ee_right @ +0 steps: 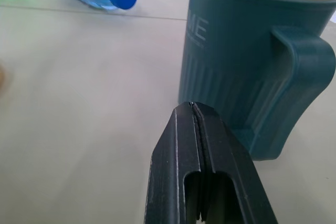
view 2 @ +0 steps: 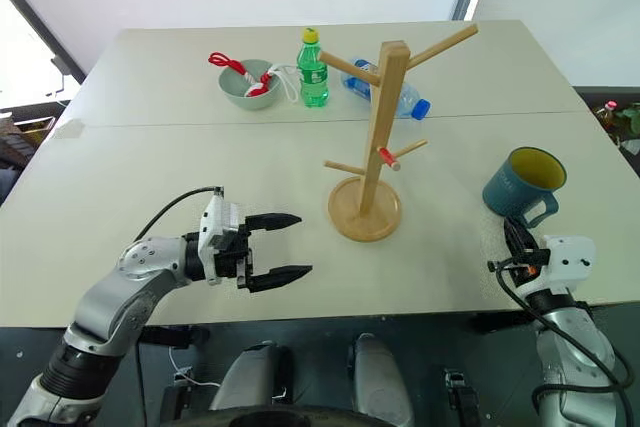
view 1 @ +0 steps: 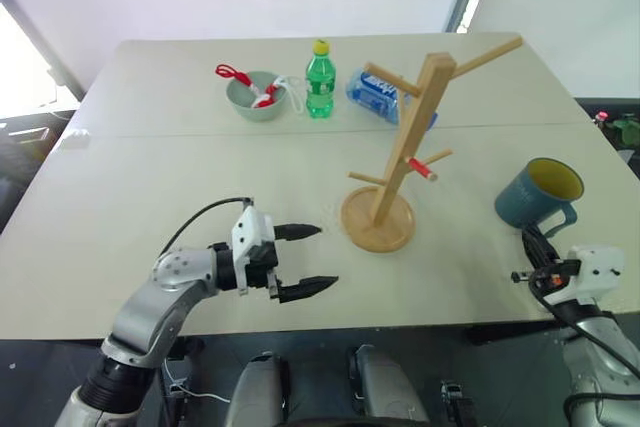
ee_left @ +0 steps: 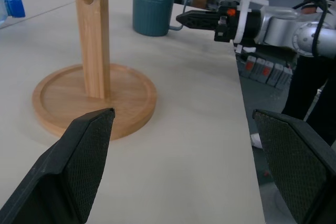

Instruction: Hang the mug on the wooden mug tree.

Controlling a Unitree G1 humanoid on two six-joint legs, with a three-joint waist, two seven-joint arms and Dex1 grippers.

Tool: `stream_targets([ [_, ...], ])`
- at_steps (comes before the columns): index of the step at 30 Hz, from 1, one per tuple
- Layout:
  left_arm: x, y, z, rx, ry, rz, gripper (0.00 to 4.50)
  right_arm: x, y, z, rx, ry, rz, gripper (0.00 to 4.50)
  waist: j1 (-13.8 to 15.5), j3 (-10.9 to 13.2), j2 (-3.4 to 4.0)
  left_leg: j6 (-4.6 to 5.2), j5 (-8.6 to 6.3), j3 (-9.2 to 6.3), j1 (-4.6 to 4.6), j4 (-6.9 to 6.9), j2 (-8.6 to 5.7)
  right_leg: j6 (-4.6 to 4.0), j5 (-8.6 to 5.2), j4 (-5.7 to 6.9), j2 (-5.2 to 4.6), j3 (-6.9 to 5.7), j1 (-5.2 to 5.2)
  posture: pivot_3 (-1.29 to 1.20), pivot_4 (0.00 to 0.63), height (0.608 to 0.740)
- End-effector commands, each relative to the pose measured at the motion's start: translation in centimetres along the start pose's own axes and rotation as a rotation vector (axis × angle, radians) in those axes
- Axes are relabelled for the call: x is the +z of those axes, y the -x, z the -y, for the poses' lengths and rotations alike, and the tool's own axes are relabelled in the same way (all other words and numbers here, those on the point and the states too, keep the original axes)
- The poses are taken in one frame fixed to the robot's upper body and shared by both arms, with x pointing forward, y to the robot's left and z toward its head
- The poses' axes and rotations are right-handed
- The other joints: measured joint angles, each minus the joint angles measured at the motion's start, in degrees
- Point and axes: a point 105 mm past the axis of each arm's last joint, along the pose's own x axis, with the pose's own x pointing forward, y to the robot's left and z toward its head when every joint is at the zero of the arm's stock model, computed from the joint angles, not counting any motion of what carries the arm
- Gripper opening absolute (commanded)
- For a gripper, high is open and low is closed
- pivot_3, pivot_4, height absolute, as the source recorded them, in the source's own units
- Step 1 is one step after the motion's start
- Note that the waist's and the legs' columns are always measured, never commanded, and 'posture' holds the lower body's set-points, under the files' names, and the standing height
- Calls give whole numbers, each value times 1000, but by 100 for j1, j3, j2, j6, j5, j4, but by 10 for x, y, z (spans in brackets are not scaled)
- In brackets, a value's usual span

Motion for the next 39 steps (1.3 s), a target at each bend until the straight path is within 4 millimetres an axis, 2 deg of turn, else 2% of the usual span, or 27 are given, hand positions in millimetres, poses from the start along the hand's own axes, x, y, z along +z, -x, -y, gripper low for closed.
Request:
stream_targets([
  [1,10,-3,4,-25,-34,26,4500,7,0,17,-74,33,19,23,-4,0,0,0,0,0,0,0,0,0,0,0,1,0,0,0,150,740],
  [6,7,-2,1,-15,-48,21,4500,4,-5,41,-194,70,5,23,-13,0,0,0,0,1,2,4,-2,0,0,2,3,3,2,0,150,740],
  [13,0,-2,-1,7,-59,26,4500,8,-14,56,-264,70,19,23,-15,0,1,0,0,1,4,8,-5,0,1,4,9,6,6,0,150,740],
  [17,-1,-2,0,11,-65,29,4500,10,-16,59,-280,68,24,23,-14,-1,1,1,0,0,4,8,-5,0,1,4,9,6,7,0,150,740],
  [22,-1,-3,-1,17,-67,31,4500,8,-8,43,-211,51,16,23,-2,-1,2,1,0,-2,4,10,-4,1,1,4,8,6,10,0,150,740],
  [25,4,-5,-1,8,-69,38,4500,10,4,43,-244,46,22,872,-4,-2,3,1,0,-4,4,9,-1,2,1,4,9,6,11,0,150,740],
  [28,8,-8,1,-10,-71,42,4500,13,7,46,-275,63,25,2362,-20,-1,3,1,0,-5,5,15,0,2,1,6,8,5,12,0,150,740],
  [39,18,-12,3,-32,-65,64,4500,9,-3,64,-359,39,10,2362,-23,-1,3,1,0,-7,5,45,-1,1,1,19,10,6,21,0,150,740],
])
